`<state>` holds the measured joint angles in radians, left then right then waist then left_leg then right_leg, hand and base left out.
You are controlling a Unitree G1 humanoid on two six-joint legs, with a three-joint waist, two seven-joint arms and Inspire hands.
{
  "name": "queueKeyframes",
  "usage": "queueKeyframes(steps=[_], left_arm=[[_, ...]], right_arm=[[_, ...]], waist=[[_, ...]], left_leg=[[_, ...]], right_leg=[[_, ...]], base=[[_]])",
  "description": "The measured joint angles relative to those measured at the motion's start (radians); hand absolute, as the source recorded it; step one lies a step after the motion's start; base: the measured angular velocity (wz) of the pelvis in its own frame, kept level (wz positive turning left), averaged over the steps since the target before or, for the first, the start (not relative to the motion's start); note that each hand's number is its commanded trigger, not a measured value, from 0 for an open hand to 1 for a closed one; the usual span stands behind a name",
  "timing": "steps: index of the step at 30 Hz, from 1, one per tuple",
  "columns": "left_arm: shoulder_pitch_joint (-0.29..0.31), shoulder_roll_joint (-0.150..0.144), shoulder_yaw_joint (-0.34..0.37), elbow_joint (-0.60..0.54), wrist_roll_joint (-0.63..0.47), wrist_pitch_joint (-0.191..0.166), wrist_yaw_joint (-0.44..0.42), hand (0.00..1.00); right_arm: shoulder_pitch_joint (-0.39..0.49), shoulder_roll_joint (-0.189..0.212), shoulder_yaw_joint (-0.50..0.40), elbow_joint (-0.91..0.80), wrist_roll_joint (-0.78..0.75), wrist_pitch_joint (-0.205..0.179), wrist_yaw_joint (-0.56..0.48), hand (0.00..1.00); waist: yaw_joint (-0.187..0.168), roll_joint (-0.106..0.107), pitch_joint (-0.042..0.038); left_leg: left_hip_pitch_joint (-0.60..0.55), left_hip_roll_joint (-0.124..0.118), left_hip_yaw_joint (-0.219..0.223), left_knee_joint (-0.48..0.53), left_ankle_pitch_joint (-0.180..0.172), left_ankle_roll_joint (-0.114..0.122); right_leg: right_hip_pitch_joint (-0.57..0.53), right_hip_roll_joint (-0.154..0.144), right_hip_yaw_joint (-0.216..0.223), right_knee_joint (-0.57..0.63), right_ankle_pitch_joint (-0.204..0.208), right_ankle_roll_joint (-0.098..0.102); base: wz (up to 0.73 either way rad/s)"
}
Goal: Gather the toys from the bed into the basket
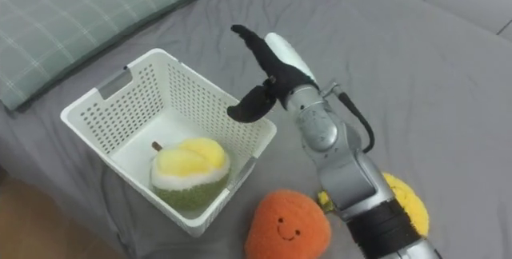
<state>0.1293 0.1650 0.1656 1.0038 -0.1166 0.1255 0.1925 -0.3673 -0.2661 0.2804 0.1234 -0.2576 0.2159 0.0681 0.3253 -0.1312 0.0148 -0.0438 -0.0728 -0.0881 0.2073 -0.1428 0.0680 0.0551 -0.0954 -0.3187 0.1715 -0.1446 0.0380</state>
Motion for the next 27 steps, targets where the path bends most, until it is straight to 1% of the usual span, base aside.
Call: queueKeyframes(steps=[1,2,3,4,5,6,7,9,10,11,13,18,19,20,22,25,27], left_arm=[[0.004,0.000,0.009,0.000,0.000,0.000,-0.002,0.00],[0.006,0.000,0.013,0.000,0.000,0.000,-0.002,0.00],[0.015,0.001,0.020,-0.001,-0.001,0.000,-0.002,0.00],[0.023,0.000,0.025,-0.001,-0.001,0.000,-0.002,0.00],[0.026,0.000,0.025,-0.001,-0.001,0.000,-0.002,0.00],[0.027,-0.001,0.025,0.000,-0.003,0.001,-0.002,0.00],[0.030,-0.004,0.024,-0.001,-0.003,0.000,-0.002,0.00],[0.032,-0.007,0.024,-0.006,-0.004,0.000,-0.002,0.00],[0.038,-0.007,0.023,-0.011,-0.005,0.000,-0.002,0.00],[0.041,-0.007,0.023,-0.015,-0.005,0.000,-0.002,0.00],[0.060,-0.007,0.022,-0.039,-0.001,0.001,-0.006,0.00],[0.055,0.002,-0.012,-0.033,-0.001,-0.002,-0.008,0.00],[0.052,0.006,-0.026,-0.029,-0.001,-0.002,-0.008,0.00],[0.049,0.007,-0.032,-0.029,-0.001,-0.002,-0.008,0.00],[0.025,0.010,-0.058,-0.022,-0.002,-0.002,-0.008,0.00],[-0.010,0.012,-0.074,-0.012,0.000,-0.003,-0.008,0.00],[-0.030,0.013,-0.078,0.005,-0.010,-0.005,-0.008,0.00]], right_arm=[[0.009,-0.010,-0.021,0.017,0.005,-0.006,-0.011,0.00],[0.017,-0.013,-0.032,0.023,0.005,-0.005,-0.015,0.00],[0.034,-0.014,-0.049,0.029,0.008,-0.005,-0.026,0.00],[0.054,-0.015,-0.069,0.030,0.023,-0.005,-0.034,0.00],[0.059,-0.017,-0.075,0.035,0.030,-0.007,-0.037,0.00],[0.059,-0.030,-0.085,0.071,0.060,-0.016,-0.044,0.00],[0.059,-0.048,-0.100,0.114,0.081,-0.017,-0.047,0.00],[0.059,-0.065,-0.127,0.176,0.096,-0.017,-0.065,0.00],[0.059,-0.065,-0.145,0.212,0.096,-0.017,-0.080,0.00],[0.059,-0.066,-0.154,0.229,0.095,-0.017,-0.087,0.00],[0.058,-0.068,-0.186,0.297,0.095,-0.018,-0.109,0.00],[0.056,-0.085,-0.194,0.461,0.094,-0.027,-0.157,0.00],[0.055,-0.085,-0.193,0.491,0.094,-0.032,-0.165,0.00],[0.053,-0.085,-0.193,0.503,0.094,-0.033,-0.168,0.00],[0.019,-0.086,-0.192,0.579,0.085,-0.046,-0.189,0.00],[-0.038,-0.086,-0.189,0.694,0.084,-0.062,-0.211,0.00],[-0.073,-0.086,-0.184,0.750,0.079,-0.076,-0.229,0.00]], waist=[[-0.006,-0.001,-0.0006],[-0.012,-0.001,-0.0009],[-0.026,-0.001,-0.0007],[-0.039,-0.001,-0.0005],[-0.048,-0.001,-0.0009],[-0.071,-0.002,-0.0012],[-0.078,-0.002,-0.0015],[-0.089,-0.002,-0.0014],[-0.104,-0.001,-0.0014],[-0.108,-0.001,-0.0014],[-0.127,-0.001,-0.0015],[-0.134,-0.002,-0.0026],[-0.138,-0.002,-0.0047],[-0.139,-0.003,-0.0051],[-0.145,-0.002,-0.0050],[-0.145,-0.002,-0.0044],[-0.143,0.003,-0.0010]], left_leg=[[0.013,0.003,0.016,-0.009,0.000,0.001],[0.019,0.005,0.021,-0.011,-0.001,0.002],[0.026,0.007,0.028,-0.015,-0.003,0.004],[0.037,0.009,0.037,-0.021,-0.005,0.003],[0.038,0.009,0.039,-0.021,-0.006,0.003],[0.039,0.009,0.040,-0.021,-0.006,0.004],[0.039,0.009,0.046,-0.022,-0.006,0.004],[0.041,0.011,0.058,-0.020,-0.007,0.005],[0.048,0.012,0.060,-0.020,-0.007,0.005],[0.050,0.012,0.063,-0.021,-0.007,0.005],[0.054,0.015,0.072,-0.023,-0.009,0.005],[0.047,0.019,0.088,-0.027,-0.009,0.005],[0.033,0.021,0.091,-0.025,-0.009,0.004],[0.024,0.022,0.091,-0.023,-0.010,0.004],[-0.019,0.025,0.092,-0.014,-0.009,0.002],[-0.064,0.029,0.092,0.004,-0.006,0.000],[-0.094,0.031,0.092,0.016,-0.006,-0.001]], right_leg=[[0.003,0.002,0.017,0.000,0.001,0.001],[0.006,0.003,0.020,0.000,0.002,0.001],[0.013,0.004,0.027,-0.001,0.002,0.001],[0.015,0.007,0.045,-0.001,0.003,0.002],[0.015,0.008,0.045,-0.001,0.003,0.002],[0.015,0.008,0.046,-0.002,0.003,0.002],[0.013,0.008,0.053,-0.001,0.003,0.002],[0.010,0.009,0.065,-0.001,0.003,0.002],[0.010,0.009,0.067,-0.001,0.003,0.002],[0.010,0.009,0.070,-0.001,0.003,0.002],[0.010,0.011,0.076,-0.001,0.003,0.002],[-0.007,0.014,0.094,0.002,0.005,0.000],[-0.017,0.015,0.094,0.003,0.007,-0.001],[-0.024,0.016,0.094,0.003,0.009,-0.002],[-0.062,0.020,0.097,0.003,0.016,-0.005],[-0.105,0.023,0.095,0.005,0.021,-0.010],[-0.132,0.023,0.093,0.008,0.023,-0.012]], base=[[-0.38],[-0.28],[-0.27],[-0.26],[-0.20],[-0.09],[-0.10],[-0.15],[-0.12],[-0.11],[-0.10],[-0.11],[-0.08],[-0.03],[0.00],[0.00],[0.00]])
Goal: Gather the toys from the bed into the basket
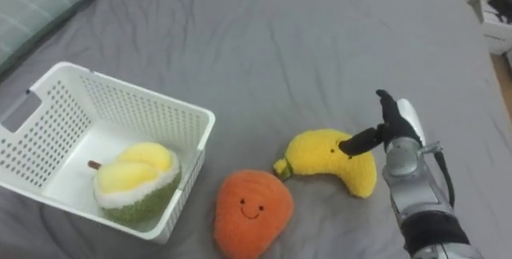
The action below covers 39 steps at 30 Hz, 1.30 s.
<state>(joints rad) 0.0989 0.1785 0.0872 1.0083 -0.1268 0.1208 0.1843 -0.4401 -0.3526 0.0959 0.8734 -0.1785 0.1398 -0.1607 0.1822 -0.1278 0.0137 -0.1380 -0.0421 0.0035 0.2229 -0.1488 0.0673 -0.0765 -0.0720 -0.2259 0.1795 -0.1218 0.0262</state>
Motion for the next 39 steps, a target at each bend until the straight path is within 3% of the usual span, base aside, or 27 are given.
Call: queueKeyframes(steps=[5,7,12,15,17,18,19,20,25,39], left_arm=[[-0.036,0.007,-0.034,0.016,-0.003,-0.008,-0.004,0.00],[-0.048,0.013,-0.055,0.053,-0.014,-0.017,-0.005,0.00],[-0.064,0.019,-0.077,0.095,-0.037,-0.021,-0.034,0.00],[-0.065,0.022,-0.098,0.098,-0.039,-0.044,-0.040,0.00],[-0.072,0.022,-0.104,0.109,-0.039,-0.053,-0.040,0.00],[-0.081,0.022,-0.111,0.113,-0.039,-0.056,-0.039,0.00],[-0.092,0.022,-0.119,0.113,-0.040,-0.057,-0.039,0.00],[-0.096,0.022,-0.124,0.113,-0.041,-0.059,-0.039,0.00],[-0.134,0.022,-0.169,0.111,-0.062,-0.074,-0.040,0.00],[-0.129,0.023,-0.170,0.111,-0.078,-0.087,-0.043,0.00]], right_arm=[[-0.083,-0.016,0.002,0.157,-0.023,-0.025,-0.039,0.00],[-0.109,-0.020,0.014,0.214,-0.023,-0.037,-0.056,0.00],[-0.137,-0.042,0.082,0.252,-0.030,-0.064,-0.071,0.00],[-0.139,-0.044,0.102,0.261,-0.065,-0.065,-0.071,0.00],[-0.148,-0.044,0.116,0.262,-0.089,-0.069,-0.072,0.33],[-0.150,-0.048,0.120,0.262,-0.109,-0.078,-0.078,0.45],[-0.151,-0.053,0.125,0.264,-0.122,-0.082,-0.080,0.91],[-0.151,-0.056,0.130,0.266,-0.128,-0.084,-0.081,1.00],[-0.165,-0.063,0.177,0.308,-0.137,-0.096,-0.086,1.00],[-0.157,-0.066,0.233,0.333,-0.139,-0.116,-0.083,1.00]], waist=[[0.015,0.006,0.0035],[0.017,0.012,0.0083],[0.038,0.018,0.0188],[0.051,0.017,0.0226],[0.054,0.013,0.0257],[0.055,0.010,0.0299],[0.059,0.008,0.0362],[0.063,0.006,0.0382],[0.073,0.004,0.0409],[0.076,0.012,0.0404]], left_leg=[[-0.080,0.001,-0.004,0.015,0.001,-0.001],[-0.097,0.001,-0.012,0.016,0.002,-0.001],[-0.144,0.001,-0.013,0.016,0.002,-0.002],[-0.166,0.001,-0.019,0.016,0.002,-0.002],[-0.177,0.000,-0.019,0.016,0.002,-0.002],[-0.184,-0.001,-0.021,0.016,0.002,-0.002],[-0.186,-0.001,-0.021,0.017,0.002,-0.002],[-0.187,-0.001,-0.021,0.016,0.002,-0.002],[-0.200,-0.002,-0.022,0.018,0.002,-0.001],[-0.199,-0.002,-0.022,0.017,0.002,-0.002]], right_leg=[[-0.078,0.000,-0.007,0.009,0.002,-0.003],[-0.090,-0.001,-0.022,0.007,0.002,-0.003],[-0.137,-0.001,-0.029,0.008,0.002,-0.003],[-0.157,-0.004,-0.053,0.008,0.002,-0.003],[-0.169,-0.005,-0.055,0.008,0.002,-0.003],[-0.173,-0.006,-0.060,0.007,0.002,-0.003],[-0.173,-0.006,-0.065,0.007,0.002,-0.003],[-0.174,-0.006,-0.065,0.007,0.002,-0.003],[-0.184,-0.008,-0.076,0.007,0.002,-0.003],[-0.184,-0.007,-0.079,0.006,0.002,-0.003]], base=[[0.02],[0.12],[0.02],[0.02],[0.00],[0.06],[0.06],[0.04],[0.00],[0.00]])
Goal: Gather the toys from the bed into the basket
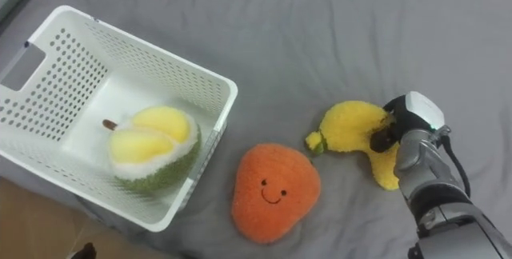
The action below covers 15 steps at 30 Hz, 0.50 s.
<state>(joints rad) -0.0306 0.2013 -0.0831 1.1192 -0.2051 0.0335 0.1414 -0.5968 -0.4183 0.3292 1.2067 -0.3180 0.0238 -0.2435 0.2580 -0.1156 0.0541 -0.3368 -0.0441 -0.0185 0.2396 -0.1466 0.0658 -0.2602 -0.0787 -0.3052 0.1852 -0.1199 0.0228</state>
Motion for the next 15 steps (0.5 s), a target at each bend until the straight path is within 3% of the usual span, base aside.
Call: queueKeyframes(steps=[6,10,15], left_arm=[[0.005,0.001,0.001,0.000,0.000,0.000,0.001,0.00],[0.032,0.006,0.003,-0.011,0.003,0.004,0.003,0.00],[0.058,0.015,0.039,-0.028,0.002,0.002,0.005,0.00]], right_arm=[[0.025,0.000,-0.001,-0.005,-0.001,-0.013,-0.014,1.00],[0.049,-0.001,-0.008,-0.026,-0.015,-0.011,-0.008,1.00],[0.109,-0.012,-0.029,-0.277,-0.042,0.021,0.022,1.00]], waist=[[-0.001,0.008,-0.0040],[-0.009,0.025,-0.0163],[-0.025,0.022,-0.0199]], left_leg=[[0.010,-0.001,-0.005,0.000,0.000,0.000],[0.037,-0.001,-0.009,-0.004,0.000,0.000],[0.091,0.001,0.002,-0.012,0.000,0.000]], right_leg=[[0.010,0.000,0.001,-0.001,0.000,0.000],[0.036,-0.001,-0.002,0.000,0.000,0.000],[0.080,-0.007,0.004,0.001,-0.001,0.001]], base=[[0.00],[0.00],[-0.05]])
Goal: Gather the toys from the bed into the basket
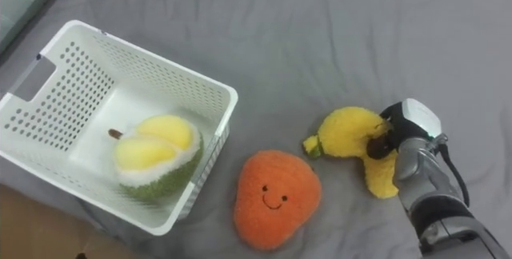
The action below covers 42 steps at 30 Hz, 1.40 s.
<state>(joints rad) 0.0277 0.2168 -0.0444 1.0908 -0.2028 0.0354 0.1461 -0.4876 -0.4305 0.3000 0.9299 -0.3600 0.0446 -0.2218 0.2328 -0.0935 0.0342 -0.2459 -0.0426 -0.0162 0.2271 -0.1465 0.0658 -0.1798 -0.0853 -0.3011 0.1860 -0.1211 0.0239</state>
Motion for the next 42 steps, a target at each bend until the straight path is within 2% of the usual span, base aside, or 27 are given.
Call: queueKeyframes(steps=[5,7,10,13,15,16,18,21,26,27,30,32,34,37,39,42], left_arm=[[0.046,0.001,0.066,-0.017,0.007,-0.001,0.000,0.00],[0.080,0.007,0.082,-0.035,0.010,0.001,0.005,0.00],[0.100,0.006,0.081,-0.047,0.017,0.001,0.018,0.00],[0.112,-0.007,0.099,-0.047,0.020,0.003,0.019,0.00],[0.116,-0.014,0.104,-0.055,0.020,0.007,0.019,0.00],[0.119,-0.020,0.107,-0.059,0.020,0.010,0.018,0.00],[0.119,-0.030,0.121,-0.061,0.021,0.015,0.016,0.00],[0.117,-0.030,0.123,-0.072,0.041,0.029,0.012,0.00],[0.119,-0.031,0.118,-0.089,0.041,0.032,0.012,0.00],[0.120,-0.032,0.118,-0.091,0.042,0.033,0.011,0.00],[0.127,-0.034,0.120,-0.110,0.045,0.033,0.012,0.00],[0.129,-0.035,0.119,-0.124,0.045,0.035,0.013,0.00],[0.129,-0.036,0.119,-0.130,0.044,0.039,0.017,0.00],[0.126,-0.040,0.119,-0.130,0.045,0.043,0.015,0.00],[0.123,-0.044,0.120,-0.130,0.046,0.046,0.014,0.00],[0.121,-0.047,0.119,-0.129,0.046,0.048,0.016,0.00]], right_arm=[[0.011,-0.001,-0.034,-0.260,-0.008,0.018,0.025,1.00],[0.029,-0.003,-0.048,-0.378,-0.006,0.020,0.025,1.00],[0.040,-0.004,-0.057,-0.492,-0.017,0.023,0.033,1.00],[0.062,-0.004,-0.065,-0.603,-0.028,0.032,0.064,1.00],[0.083,-0.004,-0.067,-0.677,-0.028,0.041,0.086,1.00],[0.088,-0.004,-0.068,-0.710,-0.028,0.041,0.102,1.00],[0.088,-0.004,-0.072,-0.737,-0.028,0.045,0.125,1.00],[0.088,-0.003,-0.079,-0.768,-0.024,0.046,0.142,1.00],[0.086,0.007,-0.079,-0.805,-0.024,0.071,0.152,1.00],[0.086,0.017,-0.078,-0.812,-0.028,0.087,0.156,1.00],[0.086,0.044,-0.069,-0.824,-0.037,0.102,0.161,1.00],[0.083,0.044,-0.046,-0.835,-0.044,0.115,0.176,1.00],[0.079,0.085,-0.019,-0.860,-0.082,0.142,0.206,1.00],[0.064,0.128,0.027,-0.876,-0.080,0.146,0.244,1.00],[0.055,0.144,0.045,-0.876,-0.080,0.148,0.264,1.00],[0.027,0.158,0.089,-0.876,-0.079,0.157,0.283,1.00]], waist=[[-0.046,-0.019,-0.0122],[-0.059,-0.031,-0.0251],[-0.070,-0.036,-0.0296],[-0.068,-0.027,-0.0298],[-0.068,-0.021,-0.0347],[-0.068,-0.014,-0.0327],[-0.067,-0.007,-0.0367],[-0.059,-0.007,-0.0367],[-0.042,-0.014,-0.0336],[-0.037,-0.016,-0.0317],[-0.022,-0.023,-0.0283],[-0.002,-0.025,-0.0274],[0.015,-0.022,-0.0253],[0.039,-0.021,-0.0240],[0.066,-0.022,-0.0233],[0.094,-0.031,-0.0169]], left_leg=[[0.091,0.000,0.012,-0.026,0.000,0.000],[0.145,-0.001,0.012,-0.047,-0.001,0.000],[0.182,-0.001,0.011,-0.053,-0.001,0.001],[0.206,-0.002,0.011,-0.054,-0.001,0.001],[0.212,-0.002,0.011,-0.054,-0.001,0.001],[0.220,-0.002,0.011,-0.054,-0.001,0.001],[0.224,-0.003,0.011,-0.060,-0.001,0.001],[0.229,-0.002,0.009,-0.060,0.000,0.000],[0.242,-0.004,0.006,-0.063,0.000,0.000],[0.249,-0.005,0.002,-0.063,0.000,0.000],[0.256,-0.005,-0.005,-0.063,-0.001,0.001],[0.254,-0.005,-0.005,-0.063,-0.001,0.001],[0.254,-0.006,-0.015,-0.062,-0.001,0.001],[0.246,-0.007,-0.029,-0.063,-0.002,0.000],[0.244,-0.008,-0.033,-0.063,-0.002,0.000],[0.240,-0.010,-0.046,-0.058,-0.001,0.000]], right_leg=[[0.079,0.005,0.003,-0.004,-0.002,0.003],[0.130,0.008,0.011,-0.020,-0.002,0.003],[0.162,0.010,0.017,-0.019,-0.002,0.003],[0.185,0.010,0.024,-0.019,-0.002,0.003],[0.190,0.010,0.024,-0.019,-0.002,0.003],[0.198,0.010,0.024,-0.019,-0.002,0.004],[0.202,0.009,0.025,-0.017,-0.003,0.005],[0.209,0.009,0.023,-0.017,-0.005,0.007],[0.224,0.008,0.023,-0.015,-0.008,0.011],[0.232,0.008,0.022,-0.017,-0.009,0.012],[0.240,0.008,0.015,-0.017,-0.009,0.012],[0.240,0.006,-0.003,-0.016,-0.009,0.012],[0.245,0.006,-0.007,-0.016,-0.010,0.013],[0.245,0.006,-0.013,-0.017,-0.010,0.014],[0.245,0.005,-0.022,-0.018,-0.011,0.015],[0.245,0.004,-0.034,-0.020,-0.011,0.015]], base=[[-0.04],[-0.09],[-0.01],[-0.03],[0.00],[0.00],[0.00],[0.03],[0.01],[0.04],[0.06],[0.05],[0.11],[0.14],[0.10],[0.13]])
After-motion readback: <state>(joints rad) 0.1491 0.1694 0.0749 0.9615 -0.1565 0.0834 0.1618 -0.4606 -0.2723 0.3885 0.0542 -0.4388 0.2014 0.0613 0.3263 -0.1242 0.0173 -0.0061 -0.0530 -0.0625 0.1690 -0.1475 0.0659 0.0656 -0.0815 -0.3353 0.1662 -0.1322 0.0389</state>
